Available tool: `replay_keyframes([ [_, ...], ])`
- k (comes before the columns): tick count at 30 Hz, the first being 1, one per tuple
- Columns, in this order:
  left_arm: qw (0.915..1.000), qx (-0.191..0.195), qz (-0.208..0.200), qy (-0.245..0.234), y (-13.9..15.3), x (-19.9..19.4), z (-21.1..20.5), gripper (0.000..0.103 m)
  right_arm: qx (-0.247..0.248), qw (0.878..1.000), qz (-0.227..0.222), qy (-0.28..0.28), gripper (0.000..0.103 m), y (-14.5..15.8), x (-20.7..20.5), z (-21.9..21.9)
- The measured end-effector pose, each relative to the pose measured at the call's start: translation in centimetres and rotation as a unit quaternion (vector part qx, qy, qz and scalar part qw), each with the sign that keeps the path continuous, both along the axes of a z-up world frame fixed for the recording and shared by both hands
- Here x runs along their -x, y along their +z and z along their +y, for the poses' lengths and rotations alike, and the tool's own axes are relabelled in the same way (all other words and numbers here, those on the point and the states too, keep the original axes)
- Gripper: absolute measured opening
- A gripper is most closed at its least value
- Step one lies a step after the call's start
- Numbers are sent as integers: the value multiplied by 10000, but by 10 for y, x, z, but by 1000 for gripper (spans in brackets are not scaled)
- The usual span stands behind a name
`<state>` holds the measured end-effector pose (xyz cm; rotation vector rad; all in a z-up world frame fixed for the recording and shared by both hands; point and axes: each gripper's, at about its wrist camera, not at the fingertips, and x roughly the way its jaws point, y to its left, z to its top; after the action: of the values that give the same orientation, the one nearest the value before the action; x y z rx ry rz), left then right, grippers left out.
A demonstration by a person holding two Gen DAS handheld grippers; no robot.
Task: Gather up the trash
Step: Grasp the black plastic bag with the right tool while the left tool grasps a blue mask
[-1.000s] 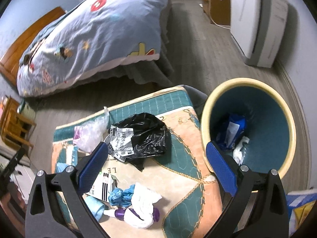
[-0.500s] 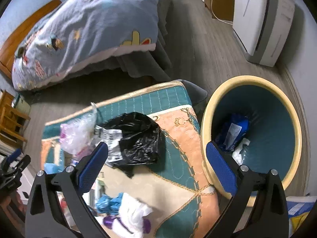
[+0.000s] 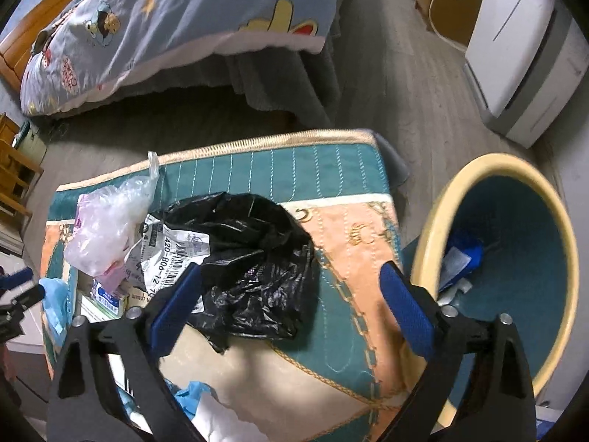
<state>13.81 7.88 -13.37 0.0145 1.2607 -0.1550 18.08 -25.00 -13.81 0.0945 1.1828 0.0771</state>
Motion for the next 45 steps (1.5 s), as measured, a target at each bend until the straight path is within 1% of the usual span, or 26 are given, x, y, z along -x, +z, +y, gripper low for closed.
replay_keyframes([
  [1, 10000, -28, 76, -26, -3, 0, 0, 64, -86, 9999, 62, -16, 86, -4, -2, 1],
  [3, 9999, -78, 141, -58, -6, 0, 0, 58, -235, 9996, 151, -16, 76, -9, -3, 2],
  [4, 9998, -99, 175, -59, -7, 0, 0, 54, -306, 9993, 211, -5, 74, -12, -4, 2],
  [5, 9997, -92, 205, -47, -8, -1, 2, 51, -366, 9990, 258, 9, 68, -15, -4, 2],
  [6, 9997, -73, 235, -31, -9, -1, 3, 44, -425, 9986, 310, 15, 61, -17, -4, 3],
  [7, 9996, -53, 264, -21, -10, -2, 4, 37, -519, 9979, 386, 22, 58, -20, -4, 3],
  [8, 9996, -50, 288, -23, -11, -2, 5, 34, -564, 9975, 423, 25, 52, -21, -4, 2],
  [9, 9995, -62, 307, -37, -11, -2, 5, 26, -599, 9971, 463, 28, 40, -21, -3, 3],
  [10, 9995, -94, 307, -44, -11, -2, 5, 21, -644, 9965, 531, 36, 31, -23, -2, 3],
  [11, 9995, -151, 290, -52, -11, -3, 5, 19, -700, 9957, 606, 31, 16, -25, -1, 3],
  [12, 9995, -160, 279, -53, -9, -3, 5, 14, -727, 9953, 633, 18, 10, -25, 0, 2],
  [13, 9995, -171, 250, -44, -8, -3, 5, 11, -790, 9948, 639, -6, 7, -24, 1, 1],
  [15, 9998, -165, 133, -28, -1, -2, 6, 9, -879, 9946, 540, -48, 5, -18, 3, -2],
  [18, 9996, -248, -123, -26, 11, 1, 6, 8, -935, 9950, 352, -52, 5, -5, 8, -4],
  [21, 9991, -236, -355, -11, 23, 5, 6, 8, -970, 9950, 231, -33, 4, 5, 13, -5],
  [28, 9964, -189, -820, 50, 48, 17, 6, 8, -764, 9967, -244, 127, 2, 42, 31, -4],
  [32, 9932, -39, -1154, 130, 69, 25, 2, 8, -556, 9962, -611, 270, 2, 68, 46, -2],
  [35, 9897, -25, -1429, 105, 85, 32, -5, 8, -480, 9944, -863, 375, 2, 87, 58, -1],
  [36, 9886, -18, -1504, 96, 90, 36, -8, 8, -436, 9939, -932, 400, 0, 91, 61, 1],
  [38, 9864, 15, -1643, 57, 100, 41, -13, 8, -342, 9924, -1087, 457, 0, 103, 68, 4],
  [41, 9829, -50, -1842, -34, 113, 49, -23, 8, -210, 9898, -1295, 548, 0, 118, 80, 6],
  [43, 9803, -93, -1970, -101, 121, 54, -30, 9, -240, 9888, -1353, 573, 0, 123, 85, 6],
  [44, 9791, -67, -2029, -101, 126, 57, -33, 9, -296, 9890, -1342, 550, 0, 123, 86, 4],
  [45, 9785, 38, -2059, -71, 130, 59, -36, 8, -352, 9893, -1322, 500, 0, 122, 87, 1],
])
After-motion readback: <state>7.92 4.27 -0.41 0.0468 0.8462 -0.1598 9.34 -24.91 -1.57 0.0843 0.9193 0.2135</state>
